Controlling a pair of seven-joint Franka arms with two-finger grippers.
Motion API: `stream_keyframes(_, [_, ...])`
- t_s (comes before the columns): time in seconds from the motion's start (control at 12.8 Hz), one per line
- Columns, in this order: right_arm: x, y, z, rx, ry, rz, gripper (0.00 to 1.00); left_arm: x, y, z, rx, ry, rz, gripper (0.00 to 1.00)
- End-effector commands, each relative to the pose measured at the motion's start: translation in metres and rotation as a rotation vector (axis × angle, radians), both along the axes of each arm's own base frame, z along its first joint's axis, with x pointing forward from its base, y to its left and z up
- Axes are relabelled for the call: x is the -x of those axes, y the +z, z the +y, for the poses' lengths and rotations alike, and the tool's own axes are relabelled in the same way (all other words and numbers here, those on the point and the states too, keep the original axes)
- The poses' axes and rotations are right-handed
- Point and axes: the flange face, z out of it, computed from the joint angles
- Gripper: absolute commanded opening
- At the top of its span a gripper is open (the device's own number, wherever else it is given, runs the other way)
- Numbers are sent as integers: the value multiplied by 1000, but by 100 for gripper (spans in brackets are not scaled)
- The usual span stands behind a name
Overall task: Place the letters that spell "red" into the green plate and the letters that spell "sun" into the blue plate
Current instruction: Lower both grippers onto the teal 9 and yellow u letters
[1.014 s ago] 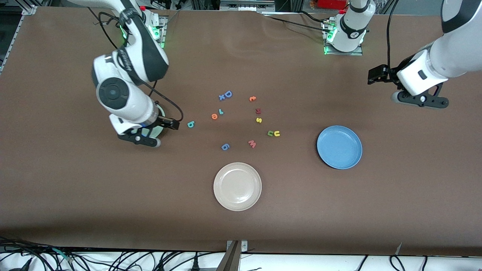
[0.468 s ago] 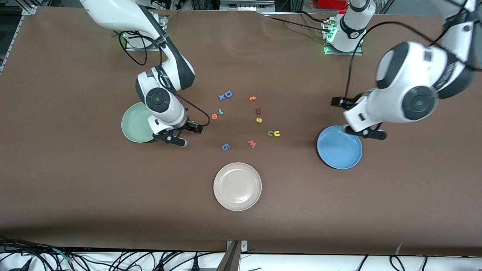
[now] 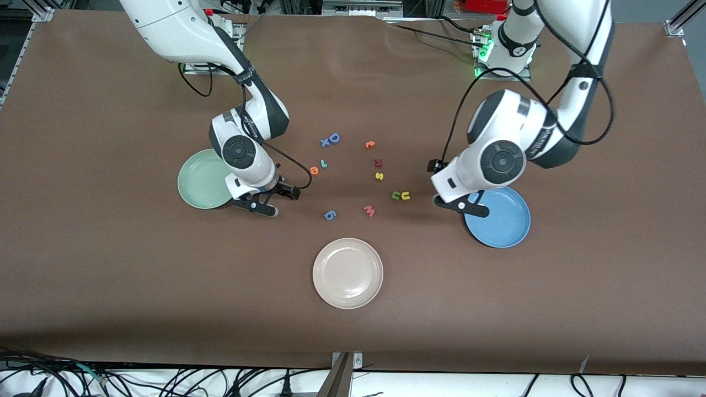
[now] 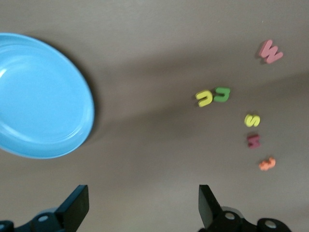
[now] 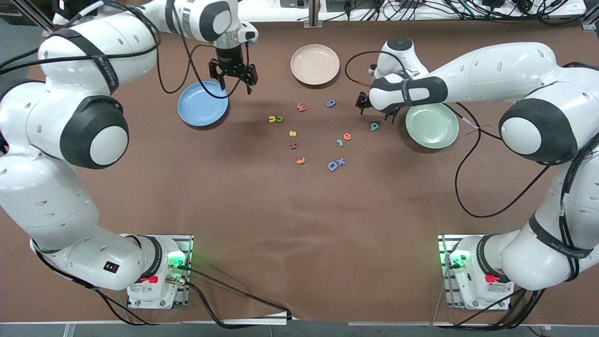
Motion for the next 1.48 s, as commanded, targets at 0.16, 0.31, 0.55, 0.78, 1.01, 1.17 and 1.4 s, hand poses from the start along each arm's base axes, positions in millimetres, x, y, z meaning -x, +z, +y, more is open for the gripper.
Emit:
stream_keyframes(0.16, [13,5,-5,24,-54,43,99,31,-44,-34,12,5,-51,100])
stream_keyframes(0.31, [17,5,2,22,-55,48,91,39,-53,-49,18,-56,-54,100])
stream_keyframes(0.55, [21,-1,6,24,-61,58,78,36,-64,-49,55,-176,-64,100])
stream_keyframes(0.78, [22,-4,6,26,-59,62,68,32,-79,-48,95,-292,-85,100])
stream_keyframes(1.01, [23,-6,6,27,-58,65,55,33,-93,-48,103,-393,-90,100])
stream_keyframes(1.17, [25,-8,5,30,-55,70,48,38,-101,-53,66,-470,-90,100])
stream_keyframes(1.4, [27,-11,3,34,-50,76,48,37,-114,-56,45,-589,-131,100])
